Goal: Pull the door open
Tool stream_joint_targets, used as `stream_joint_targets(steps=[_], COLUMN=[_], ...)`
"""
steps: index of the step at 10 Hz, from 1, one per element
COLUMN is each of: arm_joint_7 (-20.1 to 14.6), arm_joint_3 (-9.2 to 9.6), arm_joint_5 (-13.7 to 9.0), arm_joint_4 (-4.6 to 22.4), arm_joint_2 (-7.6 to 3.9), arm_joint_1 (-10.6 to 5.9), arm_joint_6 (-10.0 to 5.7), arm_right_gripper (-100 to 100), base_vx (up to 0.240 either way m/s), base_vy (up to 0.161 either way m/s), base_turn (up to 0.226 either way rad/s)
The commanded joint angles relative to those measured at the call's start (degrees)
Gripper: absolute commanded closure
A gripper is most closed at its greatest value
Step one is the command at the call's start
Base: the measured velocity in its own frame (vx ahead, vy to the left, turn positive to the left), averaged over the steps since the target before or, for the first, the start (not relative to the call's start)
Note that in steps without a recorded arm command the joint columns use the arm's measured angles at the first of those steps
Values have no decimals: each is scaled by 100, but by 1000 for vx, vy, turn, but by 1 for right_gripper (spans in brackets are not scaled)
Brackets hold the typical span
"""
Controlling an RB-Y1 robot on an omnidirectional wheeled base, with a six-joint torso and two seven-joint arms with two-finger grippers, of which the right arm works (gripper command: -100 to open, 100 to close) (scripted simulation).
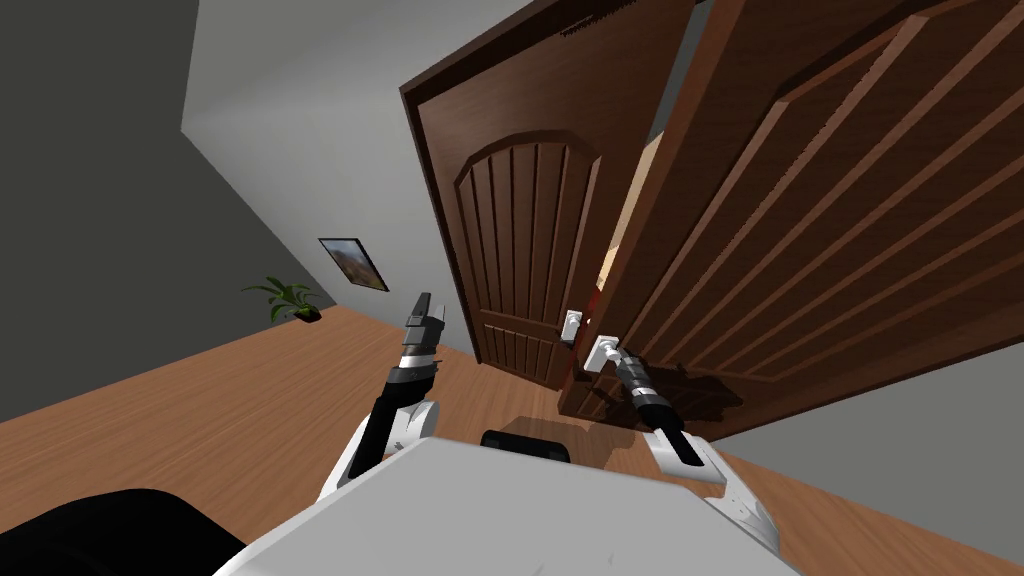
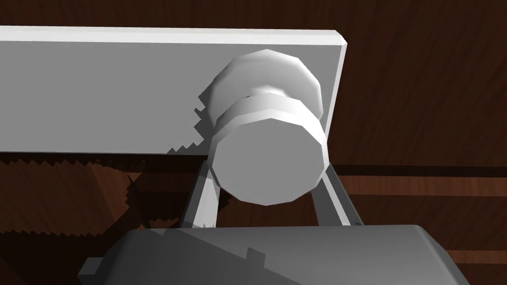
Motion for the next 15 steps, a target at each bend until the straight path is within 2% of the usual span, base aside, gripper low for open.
stream_joint_targets(steps=[1, 6, 7, 8, 9, 15], arm_joint_7=[-127, -594, -524, -658, -687, -1082], arm_joint_3=[90, 478, 384, 442, 453, 599], arm_joint_5=[38, 168, 146, 180, 188, 288], arm_joint_4=[-77, -347, -279, -290, -294, -347], arm_joint_2=[-77, -410, -405, -513, -539, -898], arm_joint_1=[156, 455, 404, 517, 541, 869], arm_joint_6=[-44, -363, -297, -467, -509, -1083], arm_right_gripper=[100, 100, 100, 100, 100, 100], base_vx=[-182, -216, -87, -138, -206, -206], base_vy=[-81, -98, -38, -53, -67, -99], base_turn=[110, 156, 16, 129, 142, 117])
